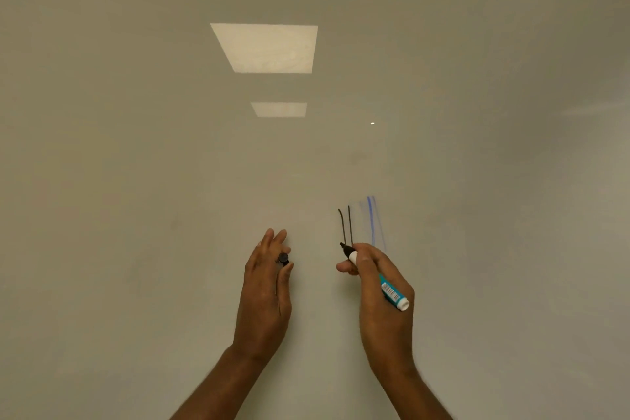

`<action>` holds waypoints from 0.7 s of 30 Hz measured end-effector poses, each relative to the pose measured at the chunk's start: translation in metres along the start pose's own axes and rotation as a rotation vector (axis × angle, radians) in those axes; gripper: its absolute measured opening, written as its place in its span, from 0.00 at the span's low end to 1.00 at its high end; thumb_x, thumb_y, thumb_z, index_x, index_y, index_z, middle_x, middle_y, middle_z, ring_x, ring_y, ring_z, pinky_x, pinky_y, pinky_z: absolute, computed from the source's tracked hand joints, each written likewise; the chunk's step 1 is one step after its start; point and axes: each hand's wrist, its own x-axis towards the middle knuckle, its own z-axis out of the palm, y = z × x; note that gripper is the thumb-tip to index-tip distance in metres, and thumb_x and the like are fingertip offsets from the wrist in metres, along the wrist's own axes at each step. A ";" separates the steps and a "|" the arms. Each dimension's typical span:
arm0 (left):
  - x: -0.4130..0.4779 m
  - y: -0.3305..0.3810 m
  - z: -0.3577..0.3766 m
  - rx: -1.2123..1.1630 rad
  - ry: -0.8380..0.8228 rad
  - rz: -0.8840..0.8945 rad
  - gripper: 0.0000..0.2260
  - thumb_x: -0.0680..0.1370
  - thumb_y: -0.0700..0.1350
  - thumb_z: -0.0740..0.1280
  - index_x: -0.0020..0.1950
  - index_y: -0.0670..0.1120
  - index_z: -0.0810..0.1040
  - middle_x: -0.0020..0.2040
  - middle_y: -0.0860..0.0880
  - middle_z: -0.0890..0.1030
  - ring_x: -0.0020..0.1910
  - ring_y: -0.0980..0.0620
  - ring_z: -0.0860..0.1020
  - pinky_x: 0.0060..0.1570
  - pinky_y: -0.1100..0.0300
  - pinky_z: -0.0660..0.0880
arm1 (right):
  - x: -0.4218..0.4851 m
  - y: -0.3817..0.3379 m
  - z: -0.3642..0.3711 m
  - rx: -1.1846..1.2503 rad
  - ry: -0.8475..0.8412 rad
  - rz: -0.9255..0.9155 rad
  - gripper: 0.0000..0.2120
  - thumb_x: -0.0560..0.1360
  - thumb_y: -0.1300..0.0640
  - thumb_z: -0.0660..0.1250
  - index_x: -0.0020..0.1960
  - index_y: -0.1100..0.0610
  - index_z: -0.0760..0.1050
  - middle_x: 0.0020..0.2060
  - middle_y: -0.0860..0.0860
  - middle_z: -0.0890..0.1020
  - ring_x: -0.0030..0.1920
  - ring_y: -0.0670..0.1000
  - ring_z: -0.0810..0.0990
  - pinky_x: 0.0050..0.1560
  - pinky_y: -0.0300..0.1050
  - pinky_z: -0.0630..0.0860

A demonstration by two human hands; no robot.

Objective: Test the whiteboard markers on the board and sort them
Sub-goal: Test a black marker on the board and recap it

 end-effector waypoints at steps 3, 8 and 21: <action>0.008 -0.012 0.010 0.036 -0.020 0.053 0.23 0.86 0.55 0.52 0.81 0.51 0.61 0.81 0.61 0.58 0.81 0.55 0.57 0.78 0.64 0.54 | 0.010 0.017 0.010 -0.136 0.035 -0.107 0.11 0.76 0.47 0.66 0.52 0.53 0.78 0.44 0.48 0.84 0.46 0.44 0.83 0.46 0.35 0.81; 0.020 -0.025 0.024 0.103 0.032 0.153 0.23 0.87 0.54 0.51 0.81 0.47 0.60 0.81 0.62 0.55 0.81 0.55 0.56 0.78 0.65 0.51 | 0.026 0.044 0.017 -0.255 0.085 -0.294 0.22 0.71 0.32 0.64 0.59 0.44 0.71 0.50 0.40 0.77 0.48 0.53 0.81 0.51 0.41 0.79; 0.021 -0.030 0.031 0.217 0.052 0.226 0.22 0.87 0.51 0.52 0.79 0.43 0.63 0.79 0.47 0.65 0.80 0.49 0.61 0.80 0.60 0.53 | 0.053 0.054 0.028 -0.376 0.094 -0.540 0.25 0.75 0.37 0.61 0.60 0.57 0.75 0.50 0.45 0.75 0.41 0.44 0.76 0.47 0.36 0.70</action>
